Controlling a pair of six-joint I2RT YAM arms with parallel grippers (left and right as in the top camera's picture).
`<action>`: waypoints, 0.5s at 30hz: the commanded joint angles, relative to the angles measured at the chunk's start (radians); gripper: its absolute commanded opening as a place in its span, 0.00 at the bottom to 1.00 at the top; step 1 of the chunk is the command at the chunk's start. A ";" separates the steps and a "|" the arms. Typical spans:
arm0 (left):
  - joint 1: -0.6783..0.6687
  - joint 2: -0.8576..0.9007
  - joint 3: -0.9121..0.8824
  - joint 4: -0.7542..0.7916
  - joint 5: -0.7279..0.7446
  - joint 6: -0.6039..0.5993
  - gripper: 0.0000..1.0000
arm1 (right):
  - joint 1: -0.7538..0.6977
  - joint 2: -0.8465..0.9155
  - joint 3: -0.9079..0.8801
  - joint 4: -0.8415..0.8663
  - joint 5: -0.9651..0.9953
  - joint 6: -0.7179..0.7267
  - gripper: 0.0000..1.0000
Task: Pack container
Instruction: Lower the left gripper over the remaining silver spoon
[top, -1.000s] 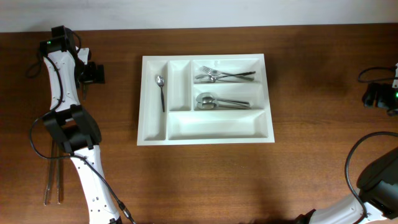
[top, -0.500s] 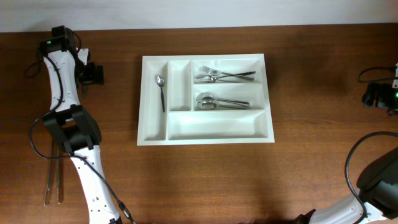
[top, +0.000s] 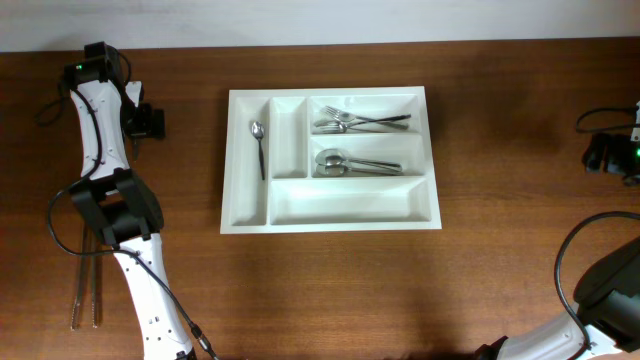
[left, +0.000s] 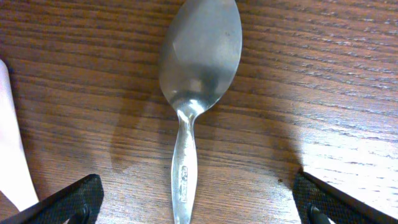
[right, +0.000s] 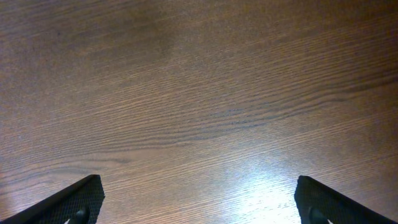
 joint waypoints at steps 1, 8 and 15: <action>0.002 0.058 -0.008 -0.006 -0.049 0.010 0.99 | -0.002 0.009 -0.005 0.001 -0.013 0.001 0.99; 0.003 0.058 -0.008 0.003 -0.040 0.010 0.99 | -0.002 0.009 -0.005 0.001 -0.013 0.001 0.99; 0.005 0.058 -0.007 0.026 0.032 0.009 0.99 | -0.002 0.009 -0.005 0.001 -0.013 0.001 0.99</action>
